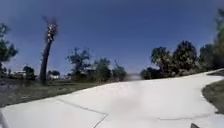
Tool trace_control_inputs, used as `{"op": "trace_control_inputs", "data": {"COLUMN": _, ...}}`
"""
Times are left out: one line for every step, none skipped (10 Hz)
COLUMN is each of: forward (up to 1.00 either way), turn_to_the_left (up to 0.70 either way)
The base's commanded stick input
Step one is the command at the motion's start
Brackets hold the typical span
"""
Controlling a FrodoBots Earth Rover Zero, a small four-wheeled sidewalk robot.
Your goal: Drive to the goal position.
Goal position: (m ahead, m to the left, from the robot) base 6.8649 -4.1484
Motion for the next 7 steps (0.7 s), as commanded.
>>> {"op": "trace_control_inputs", "data": {"forward": 0.7, "turn_to_the_left": 0.0}}
{"op": "trace_control_inputs", "data": {"forward": 0.7, "turn_to_the_left": 0.0}}
{"op": "trace_control_inputs", "data": {"forward": 0.7, "turn_to_the_left": 0.0}}
{"op": "trace_control_inputs", "data": {"forward": 0.7, "turn_to_the_left": 0.0}}
{"op": "trace_control_inputs", "data": {"forward": 0.7, "turn_to_the_left": 0.0}}
{"op": "trace_control_inputs", "data": {"forward": 0.7, "turn_to_the_left": -0.11}}
{"op": "trace_control_inputs", "data": {"forward": 0.7, "turn_to_the_left": -0.14}}
